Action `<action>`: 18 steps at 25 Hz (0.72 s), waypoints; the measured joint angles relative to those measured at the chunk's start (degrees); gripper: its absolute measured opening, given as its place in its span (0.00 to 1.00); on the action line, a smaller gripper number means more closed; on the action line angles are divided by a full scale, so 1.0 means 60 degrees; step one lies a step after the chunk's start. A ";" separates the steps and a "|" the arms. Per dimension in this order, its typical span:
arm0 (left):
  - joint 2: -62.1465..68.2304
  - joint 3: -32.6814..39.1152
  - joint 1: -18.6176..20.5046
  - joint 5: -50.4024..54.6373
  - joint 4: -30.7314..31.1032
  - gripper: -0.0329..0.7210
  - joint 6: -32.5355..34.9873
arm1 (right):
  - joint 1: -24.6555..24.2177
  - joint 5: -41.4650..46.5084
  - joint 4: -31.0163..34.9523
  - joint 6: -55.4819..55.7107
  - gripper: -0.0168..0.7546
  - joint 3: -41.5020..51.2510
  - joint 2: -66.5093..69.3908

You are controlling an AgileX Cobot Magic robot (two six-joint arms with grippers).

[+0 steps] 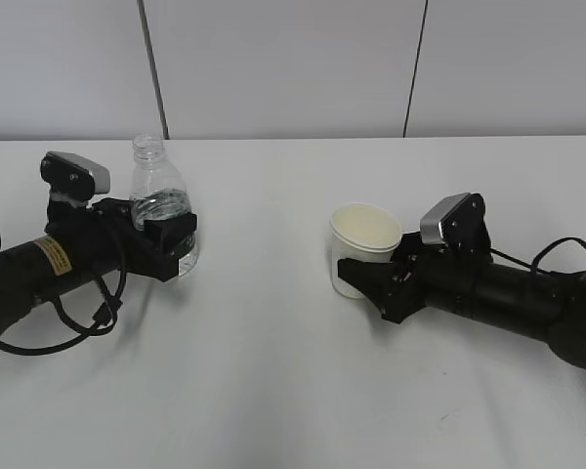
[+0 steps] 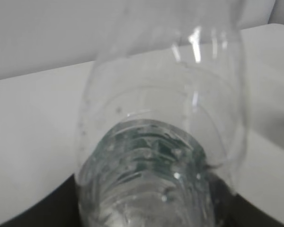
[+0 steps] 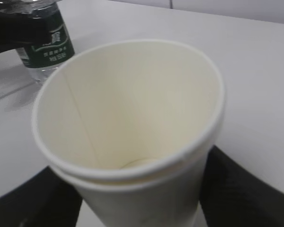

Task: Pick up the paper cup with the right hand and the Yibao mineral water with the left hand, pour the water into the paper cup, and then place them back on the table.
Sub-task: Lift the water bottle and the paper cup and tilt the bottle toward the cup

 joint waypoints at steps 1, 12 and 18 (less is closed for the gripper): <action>-0.0124 0.0000 0.0000 0.0174 0.0157 0.51 0.0000 | 0.0044 0.0000 -0.0092 0.0018 0.71 0.0000 0.0000; -0.1804 0.0000 0.0000 0.2559 0.1741 0.51 -0.0009 | 0.0833 0.0000 -0.1159 0.1073 0.71 -0.0646 0.0000; -0.2699 0.0009 0.0000 0.3810 0.2323 0.50 -0.0009 | 0.1294 0.0553 -0.2263 0.1923 0.71 -0.1298 0.0016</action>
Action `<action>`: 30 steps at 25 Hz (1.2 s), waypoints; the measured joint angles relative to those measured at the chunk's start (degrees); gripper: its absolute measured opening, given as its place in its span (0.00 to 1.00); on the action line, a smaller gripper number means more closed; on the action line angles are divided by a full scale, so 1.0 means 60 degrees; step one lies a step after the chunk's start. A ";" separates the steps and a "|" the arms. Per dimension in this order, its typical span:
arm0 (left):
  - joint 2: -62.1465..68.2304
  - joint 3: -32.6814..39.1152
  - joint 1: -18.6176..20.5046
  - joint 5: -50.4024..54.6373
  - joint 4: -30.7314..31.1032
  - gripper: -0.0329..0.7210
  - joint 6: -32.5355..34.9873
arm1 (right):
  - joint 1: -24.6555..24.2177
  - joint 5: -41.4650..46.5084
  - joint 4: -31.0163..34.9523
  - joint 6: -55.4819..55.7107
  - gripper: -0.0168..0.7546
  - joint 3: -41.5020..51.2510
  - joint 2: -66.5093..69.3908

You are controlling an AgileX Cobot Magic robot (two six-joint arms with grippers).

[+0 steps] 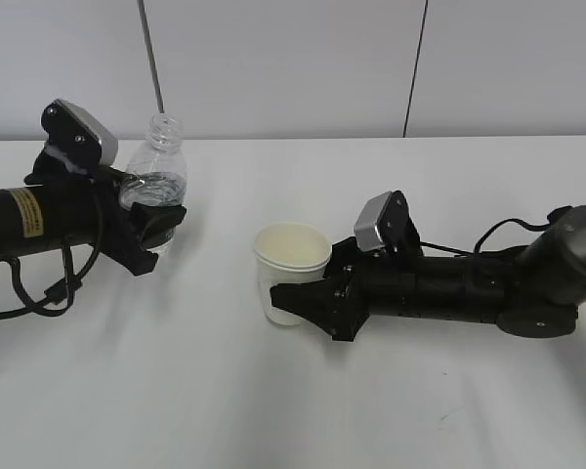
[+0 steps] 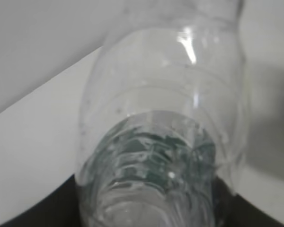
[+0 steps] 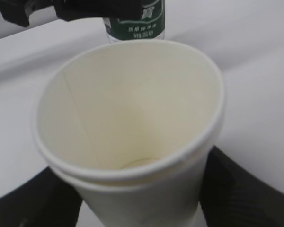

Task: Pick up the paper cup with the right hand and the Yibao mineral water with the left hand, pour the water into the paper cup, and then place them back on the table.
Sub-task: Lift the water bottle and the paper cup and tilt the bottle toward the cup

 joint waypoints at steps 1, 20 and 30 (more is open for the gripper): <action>-0.0153 0.0000 -0.0011 0.0230 0.0089 0.50 0.0000 | 0.0041 0.0075 -0.0149 0.0187 0.71 -0.0101 0.0000; -0.1236 -0.0921 -0.1372 0.4510 0.1565 0.50 -0.0008 | 0.0178 0.0525 -0.2780 0.3409 0.71 -0.2058 0.0000; -0.1236 -0.1738 -0.2217 0.6729 0.2479 0.50 -0.0008 | 0.0178 0.0813 -0.3258 0.3955 0.71 -0.2506 0.0000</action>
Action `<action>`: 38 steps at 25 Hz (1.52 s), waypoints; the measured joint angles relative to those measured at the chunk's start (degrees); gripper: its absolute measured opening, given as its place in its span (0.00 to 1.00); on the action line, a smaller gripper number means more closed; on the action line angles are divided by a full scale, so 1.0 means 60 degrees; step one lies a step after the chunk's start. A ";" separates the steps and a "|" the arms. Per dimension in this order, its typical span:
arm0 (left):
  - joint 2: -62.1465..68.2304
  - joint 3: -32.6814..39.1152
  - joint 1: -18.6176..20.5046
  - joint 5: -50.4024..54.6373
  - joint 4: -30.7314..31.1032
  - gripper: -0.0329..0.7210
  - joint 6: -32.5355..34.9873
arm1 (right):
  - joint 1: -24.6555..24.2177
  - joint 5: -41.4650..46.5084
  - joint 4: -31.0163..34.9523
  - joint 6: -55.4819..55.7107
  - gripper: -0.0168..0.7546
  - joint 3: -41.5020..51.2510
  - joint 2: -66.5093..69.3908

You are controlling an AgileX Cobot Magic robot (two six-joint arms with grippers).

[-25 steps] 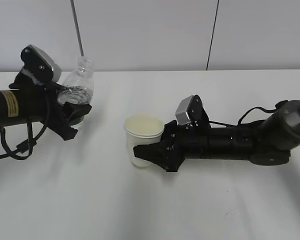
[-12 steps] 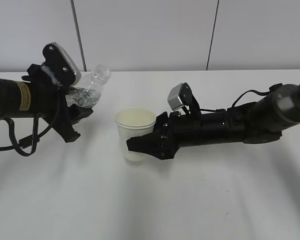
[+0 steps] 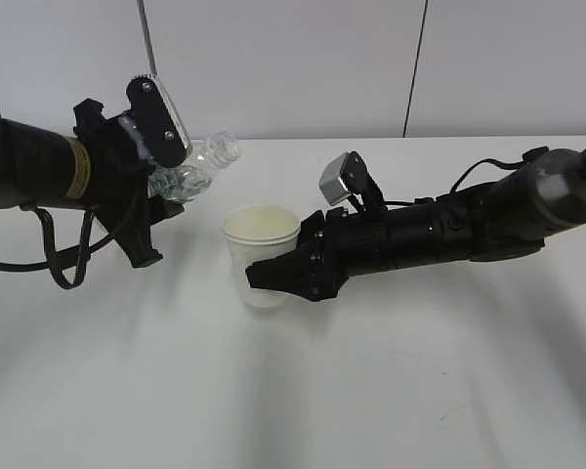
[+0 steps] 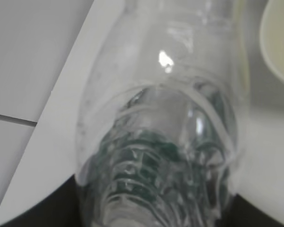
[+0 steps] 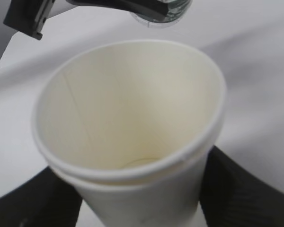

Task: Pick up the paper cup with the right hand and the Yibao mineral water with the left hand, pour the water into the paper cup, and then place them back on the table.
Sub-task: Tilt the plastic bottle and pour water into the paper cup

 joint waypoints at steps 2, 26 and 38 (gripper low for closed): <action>0.0000 -0.0121 -0.0105 0.0282 0.0057 0.50 0.0000 | 0.0000 0.0026 -0.0020 0.0040 0.71 -0.0083 0.0000; -0.0177 -0.0290 -0.0370 0.1928 0.2038 0.48 0.0000 | 0.0013 0.0351 -0.0883 0.0960 0.71 -0.0994 0.0000; -0.0177 -0.0368 -0.0414 0.2015 0.2856 0.47 0.0000 | 0.0013 0.0390 -0.1169 0.1130 0.71 -0.1073 0.0004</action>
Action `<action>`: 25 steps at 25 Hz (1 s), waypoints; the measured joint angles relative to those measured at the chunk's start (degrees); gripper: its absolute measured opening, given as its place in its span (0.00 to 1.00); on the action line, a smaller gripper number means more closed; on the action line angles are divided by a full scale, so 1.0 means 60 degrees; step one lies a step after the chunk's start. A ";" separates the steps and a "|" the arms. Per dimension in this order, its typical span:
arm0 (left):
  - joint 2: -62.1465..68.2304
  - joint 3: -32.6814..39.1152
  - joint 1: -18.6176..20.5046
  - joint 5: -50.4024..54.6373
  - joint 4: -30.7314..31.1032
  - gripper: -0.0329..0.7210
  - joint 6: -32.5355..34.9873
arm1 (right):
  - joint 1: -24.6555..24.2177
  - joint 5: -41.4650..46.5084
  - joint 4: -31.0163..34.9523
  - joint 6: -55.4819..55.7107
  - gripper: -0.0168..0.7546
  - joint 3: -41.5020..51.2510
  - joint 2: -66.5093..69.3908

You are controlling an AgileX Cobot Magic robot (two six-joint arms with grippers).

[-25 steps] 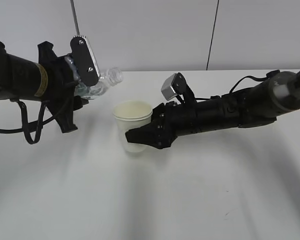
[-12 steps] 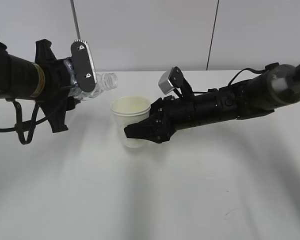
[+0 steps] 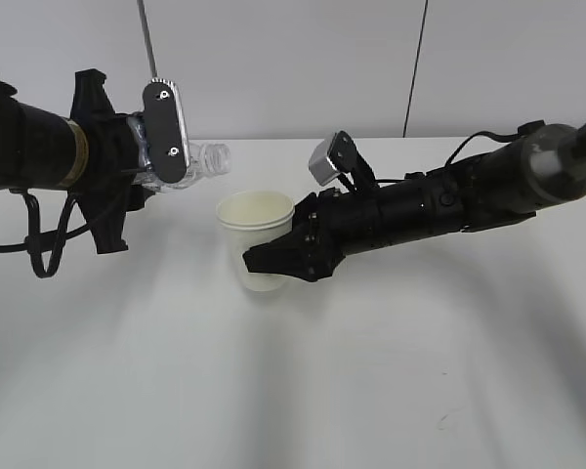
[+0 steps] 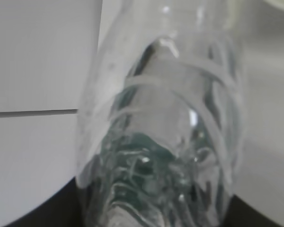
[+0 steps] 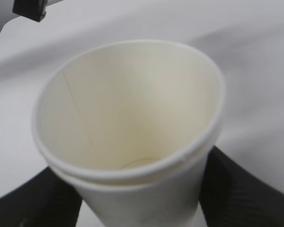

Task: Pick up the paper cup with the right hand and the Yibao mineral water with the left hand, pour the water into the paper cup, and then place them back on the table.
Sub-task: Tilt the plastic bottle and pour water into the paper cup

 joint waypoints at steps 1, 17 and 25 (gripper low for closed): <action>0.0000 0.0000 -0.0047 0.0105 0.0055 0.47 0.0000 | 0.0000 0.0000 0.0000 0.0018 0.71 0.0000 0.0000; 0.0000 0.0000 -0.0399 0.0835 0.0845 0.47 0.0018 | 0.0000 0.0000 -0.0167 0.0154 0.71 0.0000 0.0000; 0.0000 0.0000 -0.0399 0.0999 0.1184 0.47 0.0018 | 0.0000 0.0000 -0.0167 0.0176 0.71 0.0000 0.0000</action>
